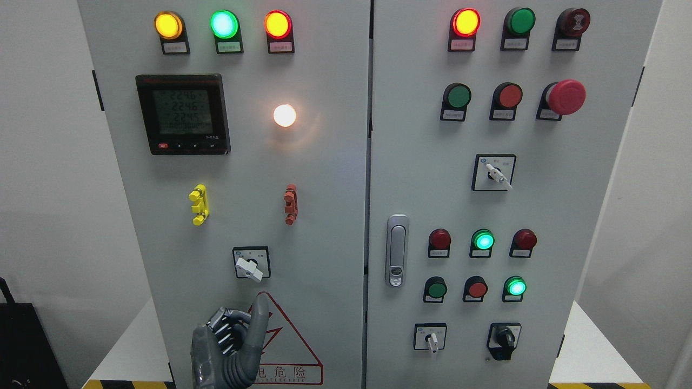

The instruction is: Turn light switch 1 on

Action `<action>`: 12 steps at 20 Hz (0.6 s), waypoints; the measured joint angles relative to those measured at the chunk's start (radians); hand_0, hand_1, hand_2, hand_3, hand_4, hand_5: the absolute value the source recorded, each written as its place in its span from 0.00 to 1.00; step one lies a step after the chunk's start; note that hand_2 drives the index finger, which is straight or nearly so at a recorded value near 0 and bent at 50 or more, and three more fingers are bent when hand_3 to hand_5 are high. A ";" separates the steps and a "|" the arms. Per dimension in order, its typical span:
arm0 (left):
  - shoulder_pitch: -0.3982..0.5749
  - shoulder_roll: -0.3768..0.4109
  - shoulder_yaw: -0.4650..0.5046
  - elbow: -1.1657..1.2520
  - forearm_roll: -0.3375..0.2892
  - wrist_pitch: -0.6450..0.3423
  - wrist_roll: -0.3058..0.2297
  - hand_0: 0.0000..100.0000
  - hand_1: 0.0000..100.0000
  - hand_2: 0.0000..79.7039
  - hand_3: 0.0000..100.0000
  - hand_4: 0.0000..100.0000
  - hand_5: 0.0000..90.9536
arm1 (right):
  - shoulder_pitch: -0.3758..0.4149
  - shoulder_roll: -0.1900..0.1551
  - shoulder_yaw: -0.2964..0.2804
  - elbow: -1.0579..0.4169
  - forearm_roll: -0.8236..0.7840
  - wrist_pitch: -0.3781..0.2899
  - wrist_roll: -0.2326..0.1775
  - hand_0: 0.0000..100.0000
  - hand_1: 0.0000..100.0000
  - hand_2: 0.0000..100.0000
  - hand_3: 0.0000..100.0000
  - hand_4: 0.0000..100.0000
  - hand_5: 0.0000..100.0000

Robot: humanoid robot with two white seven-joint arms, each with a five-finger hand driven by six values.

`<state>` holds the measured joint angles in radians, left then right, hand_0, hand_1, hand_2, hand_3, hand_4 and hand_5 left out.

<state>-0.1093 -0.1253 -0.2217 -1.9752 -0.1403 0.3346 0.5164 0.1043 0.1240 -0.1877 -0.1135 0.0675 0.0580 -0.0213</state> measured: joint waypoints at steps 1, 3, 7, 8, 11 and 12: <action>0.038 0.004 0.001 0.002 0.000 -0.023 -0.009 0.00 0.37 0.84 1.00 1.00 0.97 | 0.000 0.000 0.000 0.000 0.000 0.000 0.000 0.00 0.00 0.00 0.00 0.00 0.00; 0.117 0.014 0.006 0.008 0.000 -0.099 -0.030 0.00 0.36 0.81 1.00 1.00 0.95 | 0.000 0.000 0.000 0.000 0.000 0.000 0.000 0.00 0.00 0.00 0.00 0.00 0.00; 0.267 0.043 0.029 0.053 0.017 -0.274 -0.061 0.00 0.32 0.71 0.91 0.99 0.85 | 0.000 0.000 0.000 0.000 0.000 0.000 0.000 0.00 0.00 0.00 0.00 0.00 0.00; 0.300 0.051 0.037 0.075 0.028 -0.312 -0.068 0.00 0.32 0.70 0.90 0.97 0.82 | 0.000 0.000 0.000 0.000 0.000 0.000 0.000 0.00 0.00 0.00 0.00 0.00 0.00; 0.371 0.068 0.061 0.168 0.078 -0.413 -0.104 0.02 0.30 0.64 0.82 0.90 0.73 | 0.000 0.000 0.000 0.000 0.000 0.000 0.000 0.00 0.00 0.00 0.00 0.00 0.00; 0.389 0.074 0.075 0.216 0.099 -0.455 -0.125 0.04 0.30 0.54 0.73 0.80 0.61 | 0.000 0.000 0.000 0.000 0.000 -0.001 0.000 0.00 0.00 0.00 0.00 0.00 0.00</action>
<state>0.2797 -0.0516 -0.1472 -1.7589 -0.0417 -0.1203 0.3917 0.1043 0.1239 -0.1877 -0.1135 0.0675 0.0574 -0.0209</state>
